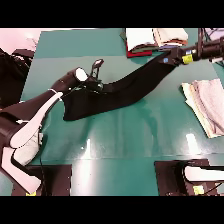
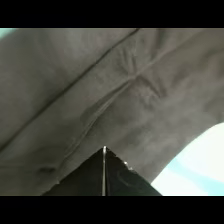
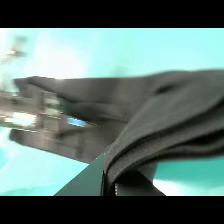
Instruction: Fold the shirts.
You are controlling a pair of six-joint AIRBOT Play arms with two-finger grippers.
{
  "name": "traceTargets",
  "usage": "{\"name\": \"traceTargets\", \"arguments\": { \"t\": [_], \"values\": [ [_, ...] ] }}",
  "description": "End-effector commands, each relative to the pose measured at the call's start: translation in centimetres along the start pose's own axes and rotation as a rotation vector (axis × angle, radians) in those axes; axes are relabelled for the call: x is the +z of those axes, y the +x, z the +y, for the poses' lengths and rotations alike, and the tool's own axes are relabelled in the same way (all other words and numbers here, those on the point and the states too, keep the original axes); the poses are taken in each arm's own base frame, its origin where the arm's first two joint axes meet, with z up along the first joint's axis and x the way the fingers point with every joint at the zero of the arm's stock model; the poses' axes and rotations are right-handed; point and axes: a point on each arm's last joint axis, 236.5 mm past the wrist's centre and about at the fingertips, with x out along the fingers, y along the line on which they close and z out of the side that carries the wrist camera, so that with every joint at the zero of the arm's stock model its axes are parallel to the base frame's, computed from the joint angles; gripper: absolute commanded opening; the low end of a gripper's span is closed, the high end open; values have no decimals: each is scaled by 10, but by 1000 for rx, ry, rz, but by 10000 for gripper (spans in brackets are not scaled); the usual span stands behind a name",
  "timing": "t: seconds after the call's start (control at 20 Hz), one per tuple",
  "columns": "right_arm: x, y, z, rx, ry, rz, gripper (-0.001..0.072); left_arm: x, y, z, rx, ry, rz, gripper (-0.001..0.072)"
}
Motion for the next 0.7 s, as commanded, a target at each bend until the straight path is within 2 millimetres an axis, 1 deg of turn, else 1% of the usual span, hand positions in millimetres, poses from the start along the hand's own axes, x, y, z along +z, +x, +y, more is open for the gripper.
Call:
{"name": "traceTargets", "arguments": {
  "t": [0.0, 0.15, 0.3, 0.4, 0.45, 0.5, 0.55, 0.6, 0.65],
  "values": [
    [13, -1, 67, 63, -102, -10, 17, -7, 21, -1, -3, -9, 34, 24],
    [17, 9, 100, 105, -143, 1, 17, -4, 21, -1, -2, -9, 23, 24],
    [15, 30, 124, 146, -172, 36, 17, -2, 21, -1, -1, -8, 17, 24],
    [11, 44, 138, 170, -191, 60, 17, 2, 15, 3, 1, -11, 13, 24],
    [9, 50, 145, 183, -199, 72, 17, 7, 5, 6, 3, -11, 9, 24],
    [6, 57, 153, 197, -210, 84, 17, 18, -10, 10, 7, -14, -17, 24],
    [1, 64, 162, 212, -225, 98, 17, 32, -32, 15, 18, -15, -56, 24],
    [-5, 73, 174, 230, -244, 119, 17, 49, -59, 23, 36, -12, -110, 24],
    [-12, 84, 185, 249, -262, 140, 17, 69, -95, 32, 59, -8, -179, 24]
  ]
}}
